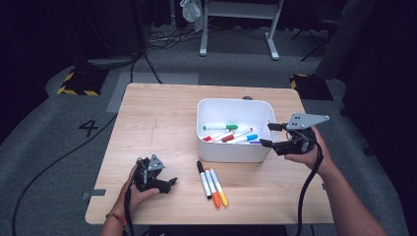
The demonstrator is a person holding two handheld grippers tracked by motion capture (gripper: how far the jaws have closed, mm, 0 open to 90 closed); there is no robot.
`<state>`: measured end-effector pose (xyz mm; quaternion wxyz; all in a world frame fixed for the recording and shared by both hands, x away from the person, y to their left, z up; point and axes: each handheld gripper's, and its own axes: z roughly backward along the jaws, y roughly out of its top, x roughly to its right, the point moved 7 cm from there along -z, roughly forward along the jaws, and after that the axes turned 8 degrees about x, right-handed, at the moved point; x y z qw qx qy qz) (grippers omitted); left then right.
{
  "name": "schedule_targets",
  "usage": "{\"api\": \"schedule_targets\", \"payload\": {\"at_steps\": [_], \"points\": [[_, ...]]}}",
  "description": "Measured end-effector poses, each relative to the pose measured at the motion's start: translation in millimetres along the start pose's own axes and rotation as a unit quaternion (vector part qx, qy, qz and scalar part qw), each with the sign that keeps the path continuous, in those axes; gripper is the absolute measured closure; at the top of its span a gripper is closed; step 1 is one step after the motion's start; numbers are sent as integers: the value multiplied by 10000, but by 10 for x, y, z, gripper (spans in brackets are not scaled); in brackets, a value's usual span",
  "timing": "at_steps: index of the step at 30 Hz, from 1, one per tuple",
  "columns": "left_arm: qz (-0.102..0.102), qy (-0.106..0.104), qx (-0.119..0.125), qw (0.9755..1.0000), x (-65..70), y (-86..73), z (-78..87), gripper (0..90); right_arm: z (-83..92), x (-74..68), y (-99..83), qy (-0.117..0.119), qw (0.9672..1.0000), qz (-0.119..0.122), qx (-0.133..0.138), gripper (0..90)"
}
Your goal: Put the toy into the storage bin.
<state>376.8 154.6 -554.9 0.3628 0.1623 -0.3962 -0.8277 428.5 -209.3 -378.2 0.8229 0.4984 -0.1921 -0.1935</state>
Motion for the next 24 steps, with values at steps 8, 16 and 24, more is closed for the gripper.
{"api": "schedule_targets", "payload": {"at_steps": [8, 16, 24], "points": [[-2, 0, 0, 10000, 0, 0, 0, 137, -34, -396, -184, 339, 9993, 153, 15, 347], [1, -1, 1, 10000, 0, 0, 0, 137, -301, -799, -503, 813, 9962, 141, -268, 320], [-7, 4, 0, 10000, -2, 0, 0, 137, -619, -1113, -784, 1085, 9924, 119, -564, 337]]}}
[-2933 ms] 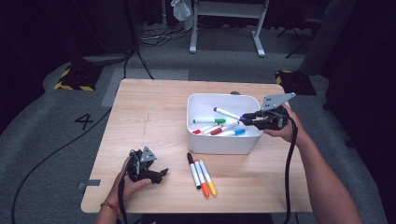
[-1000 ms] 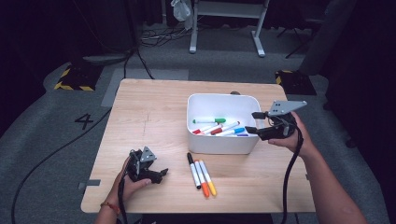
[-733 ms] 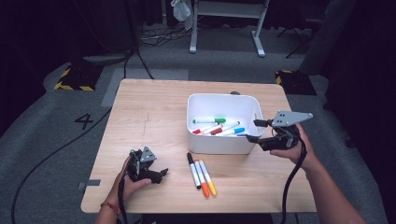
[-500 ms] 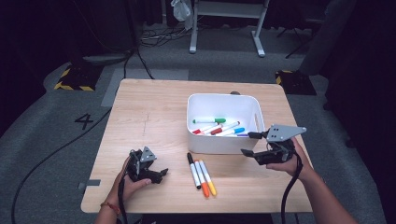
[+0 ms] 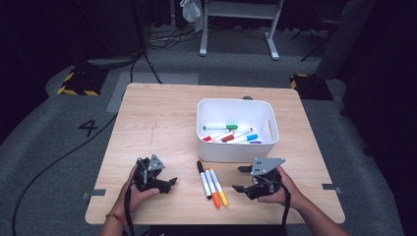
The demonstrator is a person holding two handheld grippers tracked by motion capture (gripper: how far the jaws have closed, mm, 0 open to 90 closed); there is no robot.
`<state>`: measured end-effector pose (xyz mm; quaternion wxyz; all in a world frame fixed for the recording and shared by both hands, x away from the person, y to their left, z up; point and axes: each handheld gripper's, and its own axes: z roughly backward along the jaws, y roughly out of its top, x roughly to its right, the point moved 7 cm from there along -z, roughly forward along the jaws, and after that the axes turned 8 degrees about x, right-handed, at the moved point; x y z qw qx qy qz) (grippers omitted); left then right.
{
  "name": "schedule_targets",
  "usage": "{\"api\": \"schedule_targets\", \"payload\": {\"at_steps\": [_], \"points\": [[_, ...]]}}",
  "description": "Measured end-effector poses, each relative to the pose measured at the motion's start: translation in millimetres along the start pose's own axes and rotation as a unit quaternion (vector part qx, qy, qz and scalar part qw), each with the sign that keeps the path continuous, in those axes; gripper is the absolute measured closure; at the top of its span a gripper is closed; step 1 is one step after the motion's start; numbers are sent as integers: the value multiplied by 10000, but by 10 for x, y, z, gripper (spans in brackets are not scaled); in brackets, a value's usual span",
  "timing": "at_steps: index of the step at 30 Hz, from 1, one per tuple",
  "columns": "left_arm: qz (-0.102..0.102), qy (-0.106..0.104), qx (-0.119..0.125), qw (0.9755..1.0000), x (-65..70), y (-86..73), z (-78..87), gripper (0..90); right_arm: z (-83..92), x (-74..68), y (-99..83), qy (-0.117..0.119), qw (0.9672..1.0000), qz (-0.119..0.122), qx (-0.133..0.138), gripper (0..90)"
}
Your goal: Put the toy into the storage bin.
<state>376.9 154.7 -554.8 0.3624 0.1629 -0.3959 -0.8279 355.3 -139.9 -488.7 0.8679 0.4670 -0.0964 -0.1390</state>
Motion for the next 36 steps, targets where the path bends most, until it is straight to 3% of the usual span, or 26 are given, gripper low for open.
{"api": "schedule_targets", "payload": {"at_steps": [8, 19, 27, 28, 36], "points": [[5, -5, -2, 10000, 1, -1, 0, 137, -339, -221, -120, 217, 9995, -64, -214, 337], [7, -5, -1, 10000, 2, -1, 0, 137, -470, -239, -194, 83, 9992, -199, -329, 346], [-2, 0, -2, 10000, 0, 0, 0, 137, -497, -131, -290, -192, 9982, -301, -475, 384], [6, -5, -1, 10000, 2, -1, 0, 137, -463, -65, -321, -345, 9975, -332, -513, 448], [-1, -4, 0, 10000, 1, 0, 0, 137, -269, 125, -470, -610, 9951, -499, -601, 578]]}}
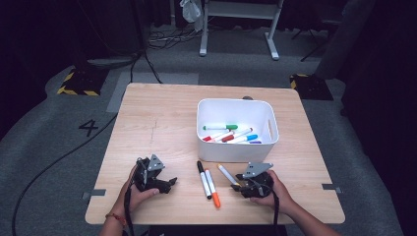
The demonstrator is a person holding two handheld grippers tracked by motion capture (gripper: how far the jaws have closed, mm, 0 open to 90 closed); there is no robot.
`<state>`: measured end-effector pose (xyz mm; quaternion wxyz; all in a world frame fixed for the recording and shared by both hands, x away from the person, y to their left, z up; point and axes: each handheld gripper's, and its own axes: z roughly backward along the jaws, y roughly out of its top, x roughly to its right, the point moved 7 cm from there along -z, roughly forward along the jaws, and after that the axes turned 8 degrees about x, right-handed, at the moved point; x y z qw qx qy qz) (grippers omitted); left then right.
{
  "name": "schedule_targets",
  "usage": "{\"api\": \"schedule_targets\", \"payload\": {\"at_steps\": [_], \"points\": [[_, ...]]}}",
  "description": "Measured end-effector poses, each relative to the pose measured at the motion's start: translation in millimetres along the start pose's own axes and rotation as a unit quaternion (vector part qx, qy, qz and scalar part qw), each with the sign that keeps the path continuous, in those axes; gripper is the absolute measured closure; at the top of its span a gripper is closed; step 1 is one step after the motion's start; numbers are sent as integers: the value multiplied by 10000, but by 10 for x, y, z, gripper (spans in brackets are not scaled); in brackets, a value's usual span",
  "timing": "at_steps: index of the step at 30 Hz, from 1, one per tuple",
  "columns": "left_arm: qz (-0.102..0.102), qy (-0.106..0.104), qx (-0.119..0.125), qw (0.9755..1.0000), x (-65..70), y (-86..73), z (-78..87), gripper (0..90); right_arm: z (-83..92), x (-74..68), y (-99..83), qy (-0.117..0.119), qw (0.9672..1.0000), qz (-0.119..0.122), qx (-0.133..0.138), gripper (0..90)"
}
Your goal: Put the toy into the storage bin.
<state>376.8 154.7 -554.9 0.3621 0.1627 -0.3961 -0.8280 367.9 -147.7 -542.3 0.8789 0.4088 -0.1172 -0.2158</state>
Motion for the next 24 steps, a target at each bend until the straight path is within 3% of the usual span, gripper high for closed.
{"api": "schedule_targets", "payload": {"at_steps": [3, 8, 15, 16, 24], "points": [[-1, 3, -1, 10000, 0, 0, 0, 137, 55, 58, -47, -16, 10000, -82, -14, 609], [-7, 6, 4, 10000, -1, 1, 0, 137, 148, 163, -126, 7, 9999, -117, 18, 737], [-2, 5, 1, 10000, -1, 0, 0, 137, 179, 159, -122, 167, 9996, 206, -61, 745], [-1, 4, 0, 10000, -1, 0, 0, 137, 219, 151, -93, 270, 9993, 248, 24, 746], [-1, 5, -1, 10000, -1, 0, 0, 137, 419, 180, 38, 314, 9982, 401, 325, 746]]}}
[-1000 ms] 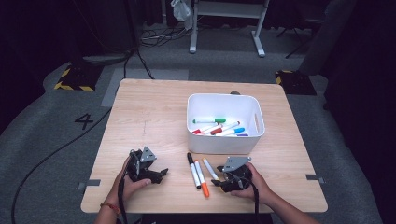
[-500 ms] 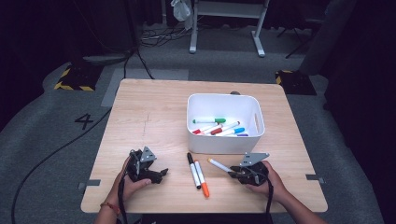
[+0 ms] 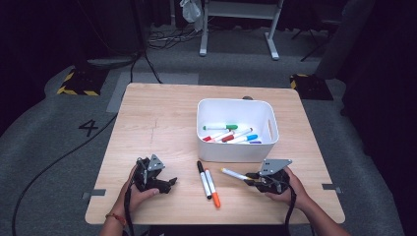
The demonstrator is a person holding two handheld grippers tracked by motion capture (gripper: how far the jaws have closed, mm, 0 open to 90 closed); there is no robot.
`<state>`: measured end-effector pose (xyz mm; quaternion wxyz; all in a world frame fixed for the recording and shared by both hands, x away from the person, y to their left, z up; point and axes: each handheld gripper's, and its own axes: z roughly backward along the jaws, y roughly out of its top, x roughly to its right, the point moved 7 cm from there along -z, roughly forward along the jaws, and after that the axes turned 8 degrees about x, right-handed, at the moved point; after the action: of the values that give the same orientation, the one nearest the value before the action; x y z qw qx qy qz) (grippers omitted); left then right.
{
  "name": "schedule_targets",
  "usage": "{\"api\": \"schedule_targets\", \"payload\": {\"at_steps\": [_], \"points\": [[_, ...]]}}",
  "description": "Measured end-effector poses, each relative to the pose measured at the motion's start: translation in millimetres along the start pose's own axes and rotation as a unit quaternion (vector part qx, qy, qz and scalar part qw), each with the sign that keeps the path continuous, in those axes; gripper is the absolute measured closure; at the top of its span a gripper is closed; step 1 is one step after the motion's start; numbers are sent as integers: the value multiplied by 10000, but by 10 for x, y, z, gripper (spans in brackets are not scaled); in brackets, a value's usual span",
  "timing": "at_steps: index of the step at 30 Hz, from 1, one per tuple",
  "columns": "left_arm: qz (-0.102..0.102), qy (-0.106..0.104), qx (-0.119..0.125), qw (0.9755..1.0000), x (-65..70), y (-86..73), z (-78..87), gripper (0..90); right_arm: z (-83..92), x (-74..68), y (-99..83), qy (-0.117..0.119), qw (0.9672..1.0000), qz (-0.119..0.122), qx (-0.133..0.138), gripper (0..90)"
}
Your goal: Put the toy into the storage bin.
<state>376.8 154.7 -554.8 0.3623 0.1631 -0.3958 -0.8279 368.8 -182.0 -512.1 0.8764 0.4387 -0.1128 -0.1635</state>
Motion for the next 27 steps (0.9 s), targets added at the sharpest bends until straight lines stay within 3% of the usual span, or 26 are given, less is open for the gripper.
{"api": "schedule_targets", "payload": {"at_steps": [5, 14, 19, 27], "points": [[-3, -1, -1, 10000, 0, 0, 0, 137, 209, 20, 204, -6, 9994, 153, 301, 747], [7, -7, 1, 10000, 1, 0, -1, 137, 448, 129, 460, -137, 9982, 363, 449, 747], [10, -7, 1, 10000, 2, 0, -1, 137, 650, 273, 668, -268, 9968, 499, 567, 747], [9, -5, 1, 10000, 1, 0, 0, 137, 806, 382, 868, -316, 9954, 598, 681, 747]]}}
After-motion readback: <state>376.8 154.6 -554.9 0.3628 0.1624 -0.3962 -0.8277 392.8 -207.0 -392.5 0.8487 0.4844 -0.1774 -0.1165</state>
